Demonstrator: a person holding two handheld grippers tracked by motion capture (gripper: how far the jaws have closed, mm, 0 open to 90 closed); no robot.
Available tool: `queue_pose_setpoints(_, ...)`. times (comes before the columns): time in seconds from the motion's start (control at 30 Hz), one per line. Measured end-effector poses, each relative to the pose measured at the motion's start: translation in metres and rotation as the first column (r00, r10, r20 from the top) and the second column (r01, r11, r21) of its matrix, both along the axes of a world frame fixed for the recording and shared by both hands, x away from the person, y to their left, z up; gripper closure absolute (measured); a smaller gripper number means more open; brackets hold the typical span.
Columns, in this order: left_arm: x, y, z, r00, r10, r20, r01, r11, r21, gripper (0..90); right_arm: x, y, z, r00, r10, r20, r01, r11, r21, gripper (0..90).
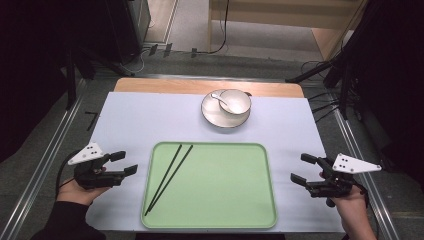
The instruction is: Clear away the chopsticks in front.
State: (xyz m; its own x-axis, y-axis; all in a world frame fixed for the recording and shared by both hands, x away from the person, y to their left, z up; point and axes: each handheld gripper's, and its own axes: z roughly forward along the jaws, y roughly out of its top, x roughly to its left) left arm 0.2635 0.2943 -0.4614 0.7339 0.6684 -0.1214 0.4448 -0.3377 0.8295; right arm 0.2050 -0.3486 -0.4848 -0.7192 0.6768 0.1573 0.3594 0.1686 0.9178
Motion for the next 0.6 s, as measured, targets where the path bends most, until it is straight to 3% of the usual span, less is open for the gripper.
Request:
queue_pose_setpoints(0.2, -0.007, 0.020, -0.004, 0.9997, 0.013, 0.020, -0.012, 0.9996, -0.027, 27.2, 0.000, 0.000, 0.000, 1.0000, 0.002, 0.002, -0.002, 1.0000, 0.002, 16.9)
queue_pose_setpoints(0.3, -0.009, 0.026, -0.005, 0.9983, 0.023, 0.053, -0.022, 0.9996, -0.021, 27.4, 0.000, 0.000, 0.001, 1.0000, 0.003, 0.001, -0.003, 1.0000, 0.004, 16.9)
queue_pose_setpoints(0.4, -0.008, 0.028, -0.005, 0.9984, 0.039, 0.041, -0.038, 0.9988, -0.031, 26.6, 0.000, 0.001, 0.001, 1.0000, 0.005, 0.001, -0.005, 1.0000, 0.004, 16.8)
queue_pose_setpoints(0.6, -0.007, 0.023, -0.006, 0.9990, 0.021, 0.040, -0.020, 0.9996, -0.017, 24.6, 0.000, 0.000, 0.000, 1.0000, 0.003, 0.002, -0.003, 1.0000, 0.006, 16.9)
